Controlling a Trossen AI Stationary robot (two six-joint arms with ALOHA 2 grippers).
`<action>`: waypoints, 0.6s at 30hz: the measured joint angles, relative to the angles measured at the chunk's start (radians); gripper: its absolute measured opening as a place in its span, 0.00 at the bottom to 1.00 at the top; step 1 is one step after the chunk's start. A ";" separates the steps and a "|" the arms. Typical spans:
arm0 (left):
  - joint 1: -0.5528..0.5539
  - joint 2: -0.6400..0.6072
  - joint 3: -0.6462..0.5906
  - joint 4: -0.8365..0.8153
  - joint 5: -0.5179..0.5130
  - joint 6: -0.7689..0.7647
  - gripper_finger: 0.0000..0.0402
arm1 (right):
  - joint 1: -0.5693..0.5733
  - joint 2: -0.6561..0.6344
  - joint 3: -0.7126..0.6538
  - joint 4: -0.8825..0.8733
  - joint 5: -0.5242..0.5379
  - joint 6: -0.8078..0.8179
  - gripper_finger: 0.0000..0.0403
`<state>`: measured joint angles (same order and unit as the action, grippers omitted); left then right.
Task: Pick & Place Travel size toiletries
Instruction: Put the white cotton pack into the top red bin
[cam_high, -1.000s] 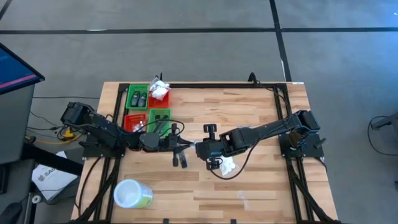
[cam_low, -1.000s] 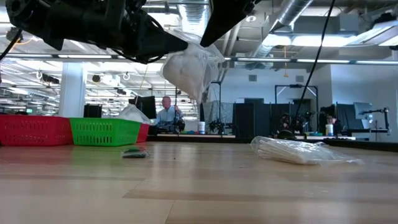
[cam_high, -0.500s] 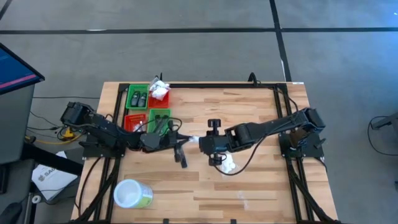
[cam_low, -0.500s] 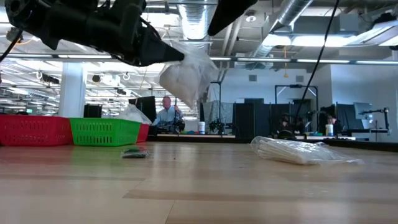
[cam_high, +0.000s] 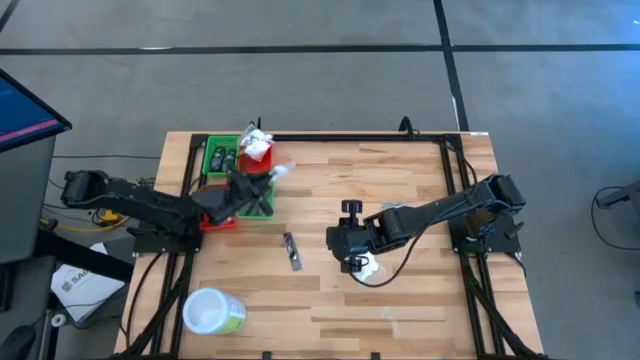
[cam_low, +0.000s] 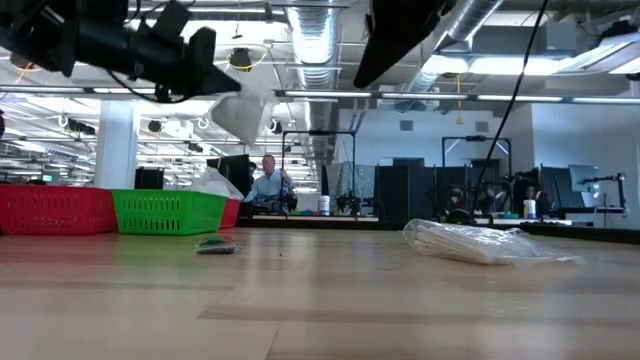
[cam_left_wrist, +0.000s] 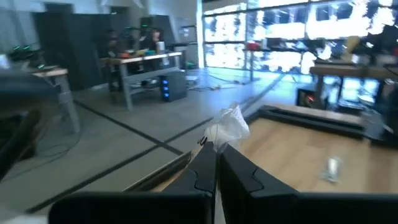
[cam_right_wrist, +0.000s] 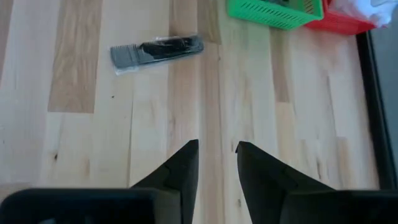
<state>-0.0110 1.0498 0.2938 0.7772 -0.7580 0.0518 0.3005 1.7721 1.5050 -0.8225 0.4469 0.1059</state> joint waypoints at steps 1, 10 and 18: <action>0.024 -0.017 -0.014 -0.004 0.005 -0.013 0.00 | 0.003 0.000 -0.008 0.007 0.000 0.002 0.25; 0.263 -0.064 -0.088 -0.096 0.081 -0.120 0.00 | 0.014 0.000 -0.070 0.046 0.000 0.042 0.25; 0.467 -0.054 -0.089 -0.180 0.278 -0.184 0.00 | 0.014 0.000 -0.070 0.055 0.000 0.052 0.25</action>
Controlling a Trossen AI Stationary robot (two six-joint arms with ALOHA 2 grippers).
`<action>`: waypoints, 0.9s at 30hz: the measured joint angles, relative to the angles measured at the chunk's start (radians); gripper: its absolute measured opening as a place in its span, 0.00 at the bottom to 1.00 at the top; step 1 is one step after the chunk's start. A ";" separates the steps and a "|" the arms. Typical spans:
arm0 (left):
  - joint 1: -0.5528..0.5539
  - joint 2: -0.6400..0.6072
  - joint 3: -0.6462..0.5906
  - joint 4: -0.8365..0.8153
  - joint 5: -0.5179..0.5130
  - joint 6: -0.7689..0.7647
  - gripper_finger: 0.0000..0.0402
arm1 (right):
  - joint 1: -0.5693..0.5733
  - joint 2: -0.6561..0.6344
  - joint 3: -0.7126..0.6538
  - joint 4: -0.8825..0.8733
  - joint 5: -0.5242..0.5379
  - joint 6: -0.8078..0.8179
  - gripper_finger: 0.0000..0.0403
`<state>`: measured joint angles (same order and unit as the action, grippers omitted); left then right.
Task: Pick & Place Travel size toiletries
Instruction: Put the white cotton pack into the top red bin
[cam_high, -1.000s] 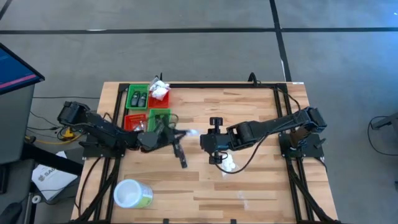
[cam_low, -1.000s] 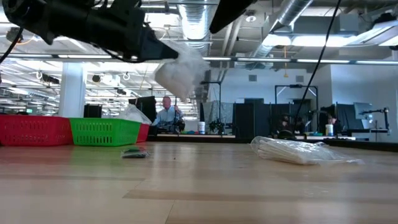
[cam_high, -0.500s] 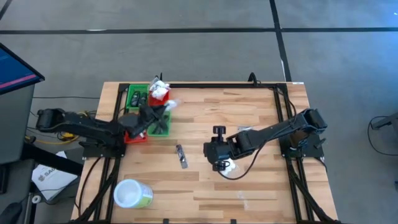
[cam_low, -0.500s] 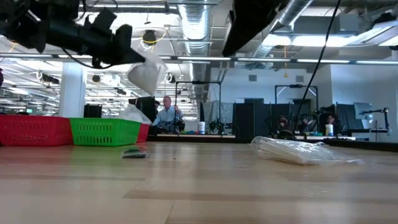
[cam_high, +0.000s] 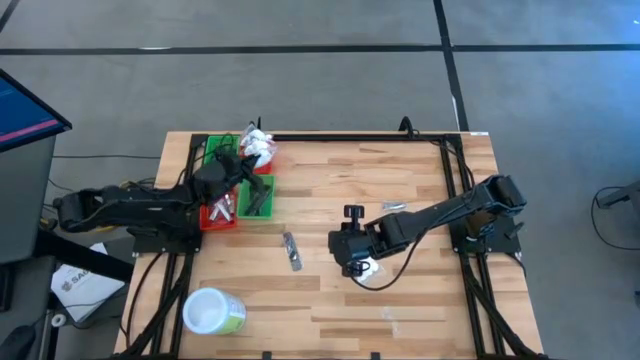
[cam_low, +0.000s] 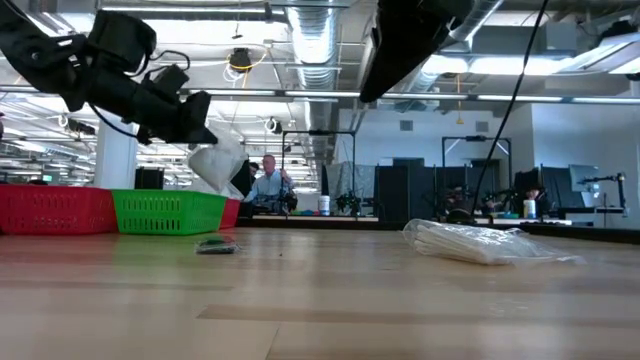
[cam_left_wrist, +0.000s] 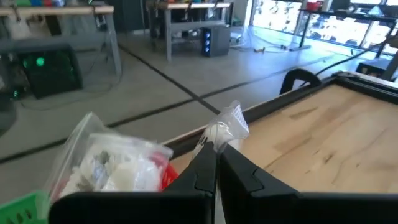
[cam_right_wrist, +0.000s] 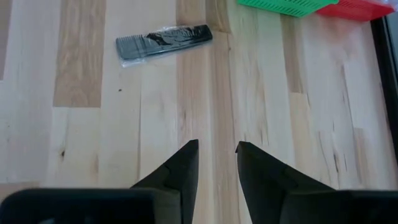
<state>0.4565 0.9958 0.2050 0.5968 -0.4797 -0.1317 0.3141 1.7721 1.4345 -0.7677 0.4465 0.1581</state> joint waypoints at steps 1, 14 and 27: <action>0.020 0.000 0.000 -0.007 0.017 -0.006 0.00 | 0.000 0.000 0.000 -0.001 0.000 0.000 0.25; 0.197 0.109 0.000 -0.049 0.175 -0.031 0.00 | -0.002 0.000 0.000 -0.001 0.000 -0.007 0.25; 0.308 0.214 0.000 0.038 0.289 0.017 0.00 | -0.003 0.000 0.000 0.002 0.000 -0.008 0.25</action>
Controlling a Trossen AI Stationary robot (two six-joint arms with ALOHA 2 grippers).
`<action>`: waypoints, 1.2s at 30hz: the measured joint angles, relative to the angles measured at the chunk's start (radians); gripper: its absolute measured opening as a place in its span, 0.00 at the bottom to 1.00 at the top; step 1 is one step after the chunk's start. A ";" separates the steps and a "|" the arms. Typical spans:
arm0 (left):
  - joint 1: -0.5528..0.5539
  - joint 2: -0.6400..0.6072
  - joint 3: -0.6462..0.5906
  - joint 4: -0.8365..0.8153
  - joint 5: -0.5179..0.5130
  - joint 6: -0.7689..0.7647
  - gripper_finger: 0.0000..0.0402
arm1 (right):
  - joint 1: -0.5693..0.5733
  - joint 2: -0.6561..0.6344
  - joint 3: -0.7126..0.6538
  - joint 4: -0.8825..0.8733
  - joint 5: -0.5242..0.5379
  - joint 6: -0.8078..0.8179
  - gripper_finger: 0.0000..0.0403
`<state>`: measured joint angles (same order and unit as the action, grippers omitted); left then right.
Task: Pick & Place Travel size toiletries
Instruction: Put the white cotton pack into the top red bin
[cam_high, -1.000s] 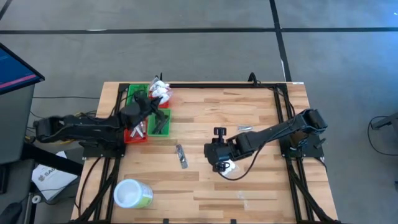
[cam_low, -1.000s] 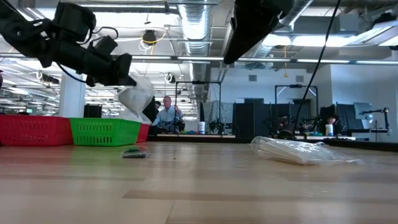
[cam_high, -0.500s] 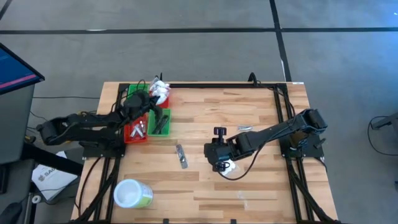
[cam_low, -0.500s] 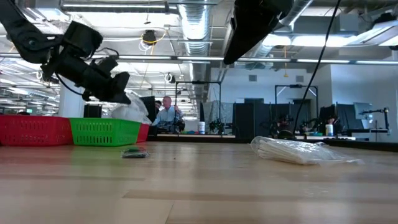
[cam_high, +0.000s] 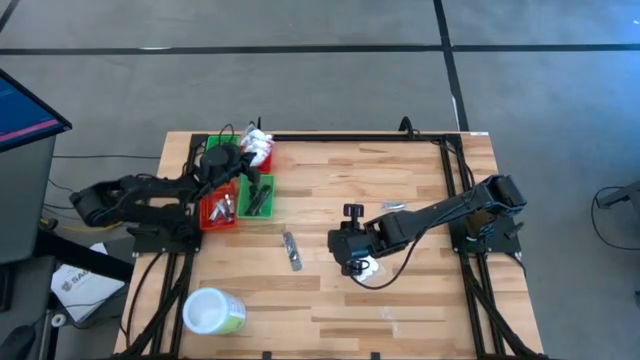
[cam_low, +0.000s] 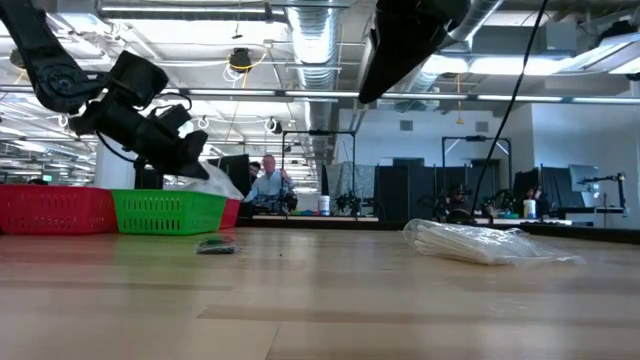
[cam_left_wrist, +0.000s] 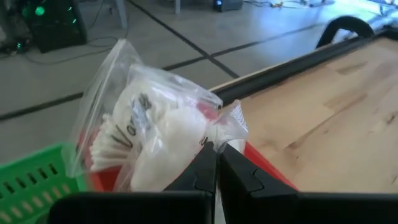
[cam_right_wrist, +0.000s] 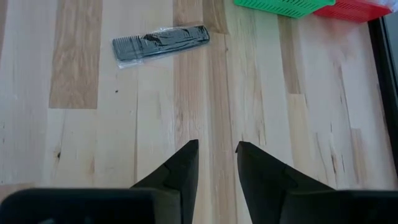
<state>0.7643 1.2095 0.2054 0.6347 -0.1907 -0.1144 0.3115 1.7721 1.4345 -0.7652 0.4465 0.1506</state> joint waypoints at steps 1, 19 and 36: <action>0.005 0.003 0.000 0.005 0.015 0.022 0.00 | 0.000 0.000 0.000 0.001 0.000 0.000 0.25; 0.081 0.011 0.000 0.025 0.058 0.059 0.04 | -0.034 0.000 0.000 0.016 -0.001 0.008 0.25; 0.082 0.008 0.001 0.040 0.002 0.058 0.51 | -0.030 0.000 0.000 0.025 -0.004 0.027 0.25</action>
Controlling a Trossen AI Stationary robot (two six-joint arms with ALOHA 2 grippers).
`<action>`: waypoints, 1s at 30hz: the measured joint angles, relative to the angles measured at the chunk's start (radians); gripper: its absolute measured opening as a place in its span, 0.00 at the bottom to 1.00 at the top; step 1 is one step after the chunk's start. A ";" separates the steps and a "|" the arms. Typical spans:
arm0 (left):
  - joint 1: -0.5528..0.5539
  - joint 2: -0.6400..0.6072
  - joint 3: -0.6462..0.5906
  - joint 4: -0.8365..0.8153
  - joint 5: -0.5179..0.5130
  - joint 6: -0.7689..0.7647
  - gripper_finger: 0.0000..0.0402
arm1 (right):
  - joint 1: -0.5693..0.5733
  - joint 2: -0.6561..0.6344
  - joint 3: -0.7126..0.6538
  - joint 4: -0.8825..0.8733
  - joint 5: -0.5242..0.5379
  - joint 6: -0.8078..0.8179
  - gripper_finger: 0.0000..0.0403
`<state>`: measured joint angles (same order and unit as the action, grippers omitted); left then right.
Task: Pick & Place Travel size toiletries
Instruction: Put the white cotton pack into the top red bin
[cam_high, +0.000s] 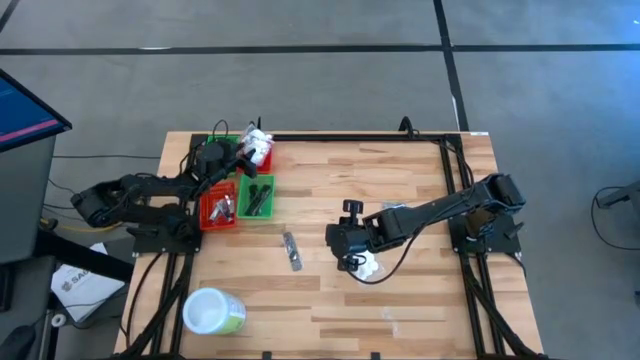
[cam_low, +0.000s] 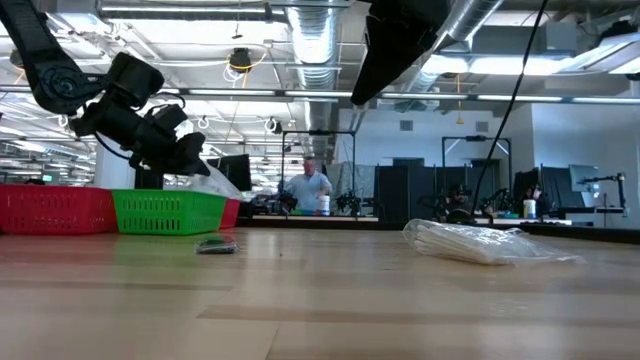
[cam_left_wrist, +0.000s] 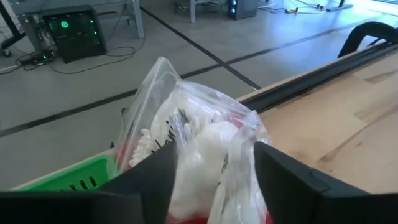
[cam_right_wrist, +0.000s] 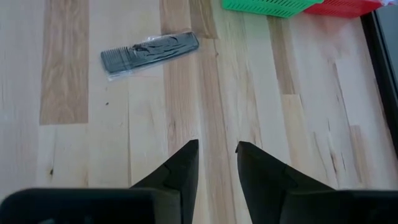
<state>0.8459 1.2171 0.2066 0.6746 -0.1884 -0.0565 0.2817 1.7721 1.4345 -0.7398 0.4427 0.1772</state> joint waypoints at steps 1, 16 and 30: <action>0.000 -0.003 0.000 0.003 -0.006 0.004 0.54 | 0.001 0.000 0.000 -0.001 0.000 0.000 0.25; -0.004 -0.021 0.000 0.013 -0.115 -0.025 0.58 | 0.007 0.000 0.000 -0.007 0.000 0.011 0.25; -0.286 -0.317 0.000 0.001 0.300 -0.054 0.56 | 0.048 0.043 -0.003 -0.180 -0.041 0.200 0.25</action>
<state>0.5597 0.9001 0.2066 0.6758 0.1112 -0.1101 0.3300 1.8153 1.4317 -0.9196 0.4022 0.3769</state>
